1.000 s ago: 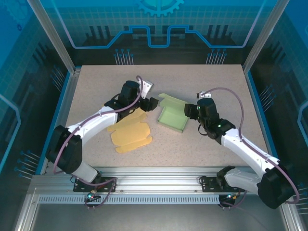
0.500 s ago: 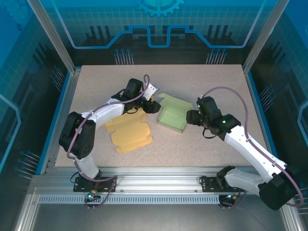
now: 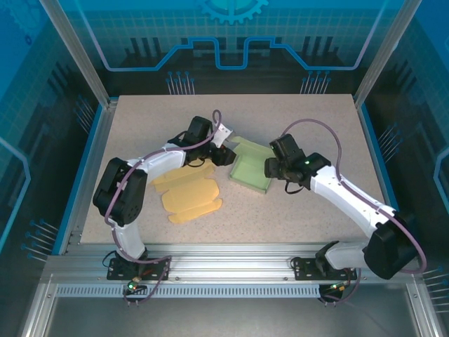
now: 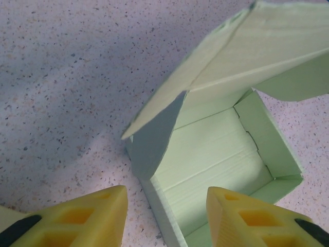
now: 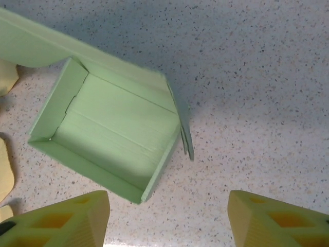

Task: Fold the paper box

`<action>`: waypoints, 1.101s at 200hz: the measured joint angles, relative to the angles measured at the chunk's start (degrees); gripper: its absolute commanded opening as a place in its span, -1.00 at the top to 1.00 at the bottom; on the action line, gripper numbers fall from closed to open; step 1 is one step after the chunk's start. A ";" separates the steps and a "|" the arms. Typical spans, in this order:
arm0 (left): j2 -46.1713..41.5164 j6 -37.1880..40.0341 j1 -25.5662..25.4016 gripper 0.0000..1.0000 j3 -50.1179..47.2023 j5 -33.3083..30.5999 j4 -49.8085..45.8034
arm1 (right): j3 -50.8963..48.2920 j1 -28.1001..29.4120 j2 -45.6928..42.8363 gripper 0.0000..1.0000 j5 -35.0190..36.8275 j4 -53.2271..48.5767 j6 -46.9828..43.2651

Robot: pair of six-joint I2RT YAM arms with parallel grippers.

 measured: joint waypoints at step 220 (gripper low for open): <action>4.02 -2.43 -3.41 0.93 3.10 -4.37 3.23 | -1.95 -1.66 6.19 0.61 3.93 6.01 4.02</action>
